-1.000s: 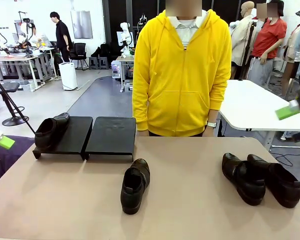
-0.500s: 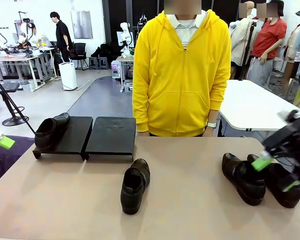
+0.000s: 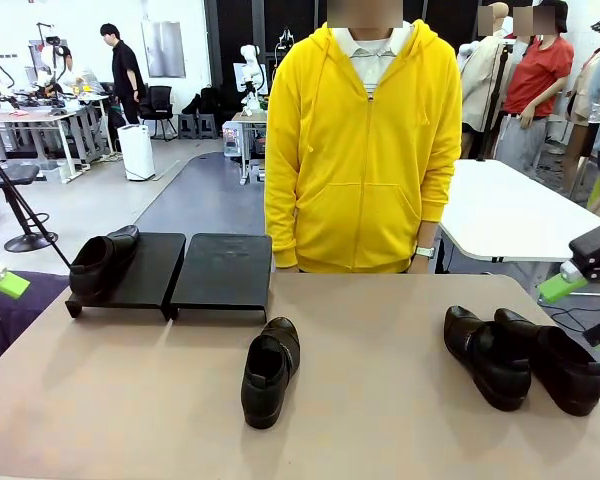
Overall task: Organize the shoes by placing them on the stand.
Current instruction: Pick up one Shoe and place it in the middle of the table, then place the Shoe from the middle of the table onto the Shoes Stand.
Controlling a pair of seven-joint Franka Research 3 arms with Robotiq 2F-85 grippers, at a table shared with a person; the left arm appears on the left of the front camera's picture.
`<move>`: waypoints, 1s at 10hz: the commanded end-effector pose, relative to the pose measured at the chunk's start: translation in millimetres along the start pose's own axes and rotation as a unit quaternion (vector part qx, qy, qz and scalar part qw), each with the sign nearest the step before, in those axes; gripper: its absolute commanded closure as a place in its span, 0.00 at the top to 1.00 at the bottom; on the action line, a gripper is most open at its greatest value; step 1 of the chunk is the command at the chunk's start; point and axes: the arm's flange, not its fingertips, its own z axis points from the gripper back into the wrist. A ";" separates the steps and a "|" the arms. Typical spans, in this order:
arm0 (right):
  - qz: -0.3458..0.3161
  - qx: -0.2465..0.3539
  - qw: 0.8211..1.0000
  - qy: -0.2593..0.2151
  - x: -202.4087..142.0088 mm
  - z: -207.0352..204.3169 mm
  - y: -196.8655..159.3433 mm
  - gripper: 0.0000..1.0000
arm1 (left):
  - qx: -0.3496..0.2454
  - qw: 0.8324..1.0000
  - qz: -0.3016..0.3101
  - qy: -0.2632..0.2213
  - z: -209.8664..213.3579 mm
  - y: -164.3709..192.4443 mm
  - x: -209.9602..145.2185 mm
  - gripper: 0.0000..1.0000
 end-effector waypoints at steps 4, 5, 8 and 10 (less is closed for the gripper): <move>0.011 0.013 1.000 0.006 2.5 -6.3 -2.9 1.00 | -0.009 1.000 -0.007 -0.002 1.7 0.6 -0.5 1.00; 0.011 0.013 1.000 0.006 2.5 -6.3 -2.9 1.00 | -0.009 1.000 -0.007 -0.002 1.7 0.6 -0.5 1.00; 0.011 0.013 1.000 0.006 2.5 -6.3 -2.9 1.00 | 0.000 1.000 0.000 0.000 0.0 0.0 0.0 1.00; 0.011 0.013 1.000 0.006 2.5 -6.3 -2.9 1.00 | 0.052 0.998 0.007 0.041 -60.9 -55.9 37.7 1.00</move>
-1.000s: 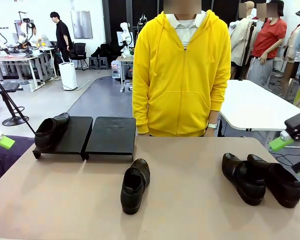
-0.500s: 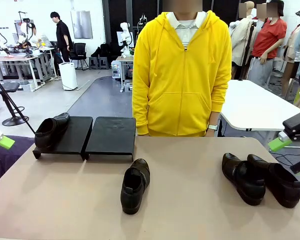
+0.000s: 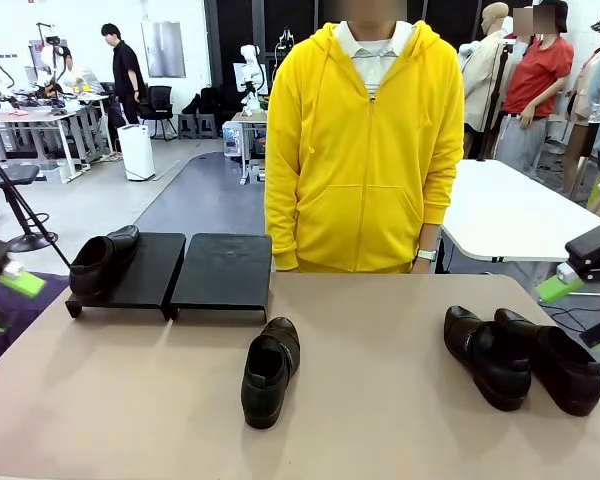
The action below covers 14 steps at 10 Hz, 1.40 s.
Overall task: Organize the shoes by placing them on the stand.
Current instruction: Place the Shoe from the middle of the table onto the Shoes Stand.
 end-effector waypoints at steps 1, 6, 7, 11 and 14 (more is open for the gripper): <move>0.012 0.014 1.000 0.001 -0.4 -2.6 -1.9 1.00 | 0.077 0.996 0.003 0.054 -71.1 -57.2 59.9 1.00; 0.012 0.014 1.000 0.001 -0.4 -2.6 -1.9 1.00 | 0.277 0.956 -0.040 0.085 -269.5 -101.7 144.7 1.00; 0.012 0.014 1.000 0.001 -0.4 -2.6 -1.9 1.00 | 0.292 0.951 -0.050 0.091 -288.8 -100.7 152.7 1.00; 0.012 0.014 1.000 0.001 -0.4 -2.6 -1.9 1.00 | 0.305 0.947 -0.058 0.088 -308.6 -80.3 155.9 1.00; 0.012 0.014 1.000 0.001 -0.4 -2.6 -1.9 1.00 | 0.340 0.935 -0.058 0.082 -327.4 -84.0 157.9 1.00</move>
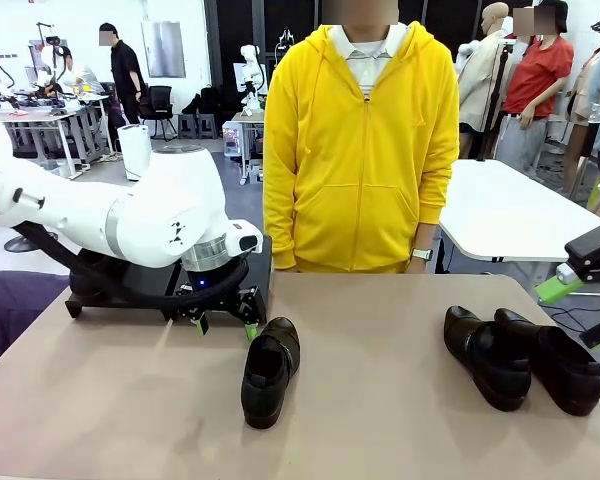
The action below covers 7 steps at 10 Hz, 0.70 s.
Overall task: Organize the shoes by placing them on the stand.
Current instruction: Place the Shoe from the middle of the table onto the Shoes Stand.
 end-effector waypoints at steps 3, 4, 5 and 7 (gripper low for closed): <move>0.013 0.014 1.000 0.000 -0.4 -2.2 -1.8 1.00 | 0.034 0.999 0.018 0.025 -44.7 -14.7 10.9 1.00; 0.013 0.014 1.000 0.000 -0.4 -2.2 -1.8 1.00 | 0.029 0.999 0.018 0.040 -55.8 -15.7 12.6 1.00; 0.013 0.014 1.000 0.000 -0.4 -2.2 -1.8 1.00 | 0.025 0.998 0.020 0.054 -66.3 -17.0 14.6 1.00; 0.013 0.014 1.000 0.000 -0.4 -2.2 -1.8 1.00 | 0.027 0.998 0.029 0.053 -74.7 -14.7 16.3 1.00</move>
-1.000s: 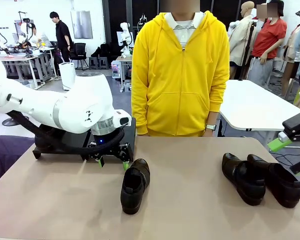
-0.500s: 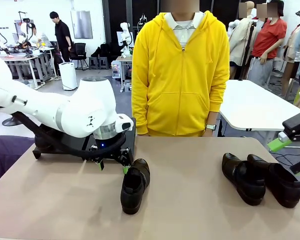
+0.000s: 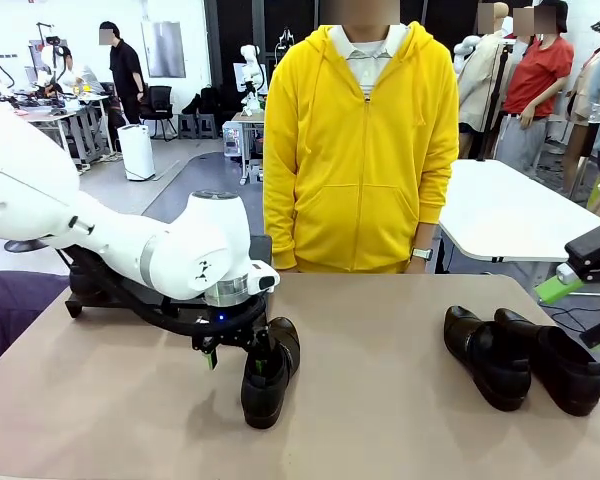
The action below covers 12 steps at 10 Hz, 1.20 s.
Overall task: Organize the shoes by placing them on the stand.
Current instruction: Place the Shoe from the middle of the table onto the Shoes Stand.
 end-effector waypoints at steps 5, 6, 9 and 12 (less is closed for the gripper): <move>0.012 0.014 1.000 0.000 -0.4 -2.2 -1.7 1.00 | 0.003 1.000 0.016 -0.022 9.5 -1.6 7.1 0.00; 0.012 0.014 1.000 0.000 -0.4 -2.2 -1.7 1.00 | -0.015 1.000 0.003 -0.010 11.4 -3.1 6.9 0.00; 0.012 0.014 1.000 0.000 -0.4 -2.2 -1.7 1.00 | -0.012 1.000 -0.002 -0.013 15.8 -4.2 6.0 0.00; 0.012 0.014 1.000 0.000 -0.4 -2.2 -1.7 1.00 | -0.036 0.999 -0.030 -0.002 23.7 -7.8 1.2 0.00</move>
